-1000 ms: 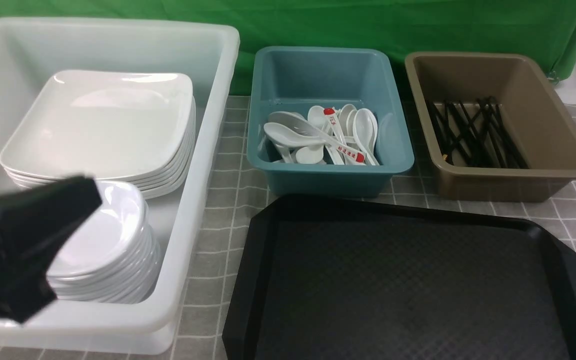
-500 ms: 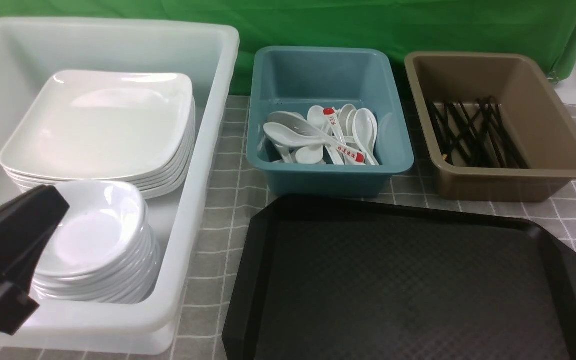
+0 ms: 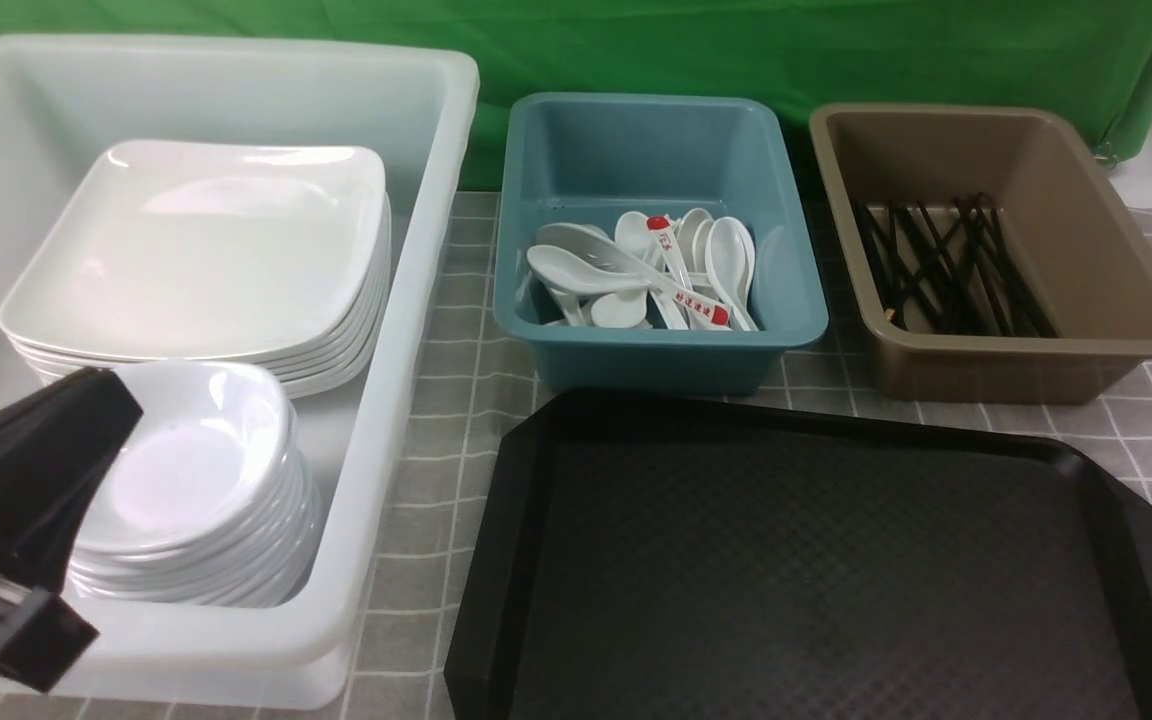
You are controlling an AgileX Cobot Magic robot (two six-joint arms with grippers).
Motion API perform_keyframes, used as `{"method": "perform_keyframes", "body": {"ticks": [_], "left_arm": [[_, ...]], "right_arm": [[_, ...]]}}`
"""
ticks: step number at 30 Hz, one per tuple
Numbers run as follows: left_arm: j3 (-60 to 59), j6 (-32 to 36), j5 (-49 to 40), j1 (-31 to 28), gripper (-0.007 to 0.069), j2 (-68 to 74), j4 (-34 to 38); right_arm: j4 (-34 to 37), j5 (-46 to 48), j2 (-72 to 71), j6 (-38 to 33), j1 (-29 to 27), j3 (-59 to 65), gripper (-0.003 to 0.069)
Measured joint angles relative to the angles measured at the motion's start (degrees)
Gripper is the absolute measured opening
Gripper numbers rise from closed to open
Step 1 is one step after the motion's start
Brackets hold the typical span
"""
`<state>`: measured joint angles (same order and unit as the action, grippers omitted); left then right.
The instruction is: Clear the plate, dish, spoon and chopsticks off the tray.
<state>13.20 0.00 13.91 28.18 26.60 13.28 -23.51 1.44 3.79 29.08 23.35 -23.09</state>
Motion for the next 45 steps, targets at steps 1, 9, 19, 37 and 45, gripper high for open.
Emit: {"method": "perform_keyframes", "body": {"ticks": [1,9,19,37,45], "left_arm": [[-0.1,0.0,0.0,0.0,0.0002,-0.1,-0.7],[-9.8,0.6,0.2,-6.9,0.0002,-8.7,-5.9],[-13.6,2.1,-14.6,-25.6,0.0002,-24.6,-8.0],[-13.6,5.4,-25.8,-28.5,0.0002,-26.6,-8.3],[-13.6,5.4,-25.8,-28.5,0.0002,-26.6,-8.4]], "right_arm": [[0.0,0.0,0.0,0.0,0.0,0.0,0.0084],[0.0,-0.1,0.0,0.0,0.0,0.0,0.0097],[0.0,-0.2,0.0,0.0,0.0,0.0,0.0117],[0.0,-0.2,-0.1,0.0,0.0,0.0,0.0153],[0.0,-0.2,-0.1,0.0,0.0,0.0,0.0181]]}}
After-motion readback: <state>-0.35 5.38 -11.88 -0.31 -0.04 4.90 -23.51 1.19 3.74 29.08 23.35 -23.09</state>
